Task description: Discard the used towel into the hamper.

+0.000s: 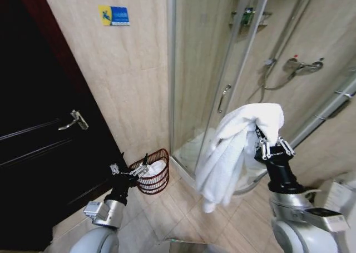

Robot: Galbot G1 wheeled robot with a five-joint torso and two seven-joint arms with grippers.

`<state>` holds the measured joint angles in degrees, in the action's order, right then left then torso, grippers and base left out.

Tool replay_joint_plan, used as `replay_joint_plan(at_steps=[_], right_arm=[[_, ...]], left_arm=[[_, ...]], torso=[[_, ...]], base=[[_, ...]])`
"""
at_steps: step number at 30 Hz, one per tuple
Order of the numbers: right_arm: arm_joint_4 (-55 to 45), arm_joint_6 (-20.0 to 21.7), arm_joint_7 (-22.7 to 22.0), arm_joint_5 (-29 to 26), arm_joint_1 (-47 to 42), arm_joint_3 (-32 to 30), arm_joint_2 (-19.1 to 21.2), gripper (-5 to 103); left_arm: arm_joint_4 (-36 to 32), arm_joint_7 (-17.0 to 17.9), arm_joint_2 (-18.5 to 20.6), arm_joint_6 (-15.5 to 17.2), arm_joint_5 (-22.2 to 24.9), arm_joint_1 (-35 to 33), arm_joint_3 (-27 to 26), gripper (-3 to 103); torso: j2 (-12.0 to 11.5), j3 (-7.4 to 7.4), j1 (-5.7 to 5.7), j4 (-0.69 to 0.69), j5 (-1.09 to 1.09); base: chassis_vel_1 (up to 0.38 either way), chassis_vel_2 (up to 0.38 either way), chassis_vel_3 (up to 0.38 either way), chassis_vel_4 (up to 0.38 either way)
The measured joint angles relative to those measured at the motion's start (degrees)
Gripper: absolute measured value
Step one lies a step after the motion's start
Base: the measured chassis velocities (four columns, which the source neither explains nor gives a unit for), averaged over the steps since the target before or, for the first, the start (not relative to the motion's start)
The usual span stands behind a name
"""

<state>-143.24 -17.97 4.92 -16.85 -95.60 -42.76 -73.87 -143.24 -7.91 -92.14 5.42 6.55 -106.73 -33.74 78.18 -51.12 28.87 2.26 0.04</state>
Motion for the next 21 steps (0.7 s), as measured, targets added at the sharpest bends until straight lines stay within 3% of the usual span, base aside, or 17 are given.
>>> replay_joint_plan(at_steps=[6, 21], right_arm=[[0.0, -0.3, 0.2, -0.2, 0.4, 0.1, 0.1, 14], [0.0, -0.6, 0.6, -0.3, 0.9, 0.1, 0.3, 14]], left_arm=[[0.0, 0.0, 0.0, 0.0, 0.0, 0.0, 0.0, 100], [0.0, 0.0, 0.0, 0.0, 0.0, 0.0, 0.0, 100]], torso=[[0.0, 0.00, 0.00, -0.01, -0.01], [0.0, 0.01, -0.01, -0.01, -0.03]], base=[[-0.057, -0.032, 0.065, 0.051], [0.084, 0.071, 0.051, 0.073]])
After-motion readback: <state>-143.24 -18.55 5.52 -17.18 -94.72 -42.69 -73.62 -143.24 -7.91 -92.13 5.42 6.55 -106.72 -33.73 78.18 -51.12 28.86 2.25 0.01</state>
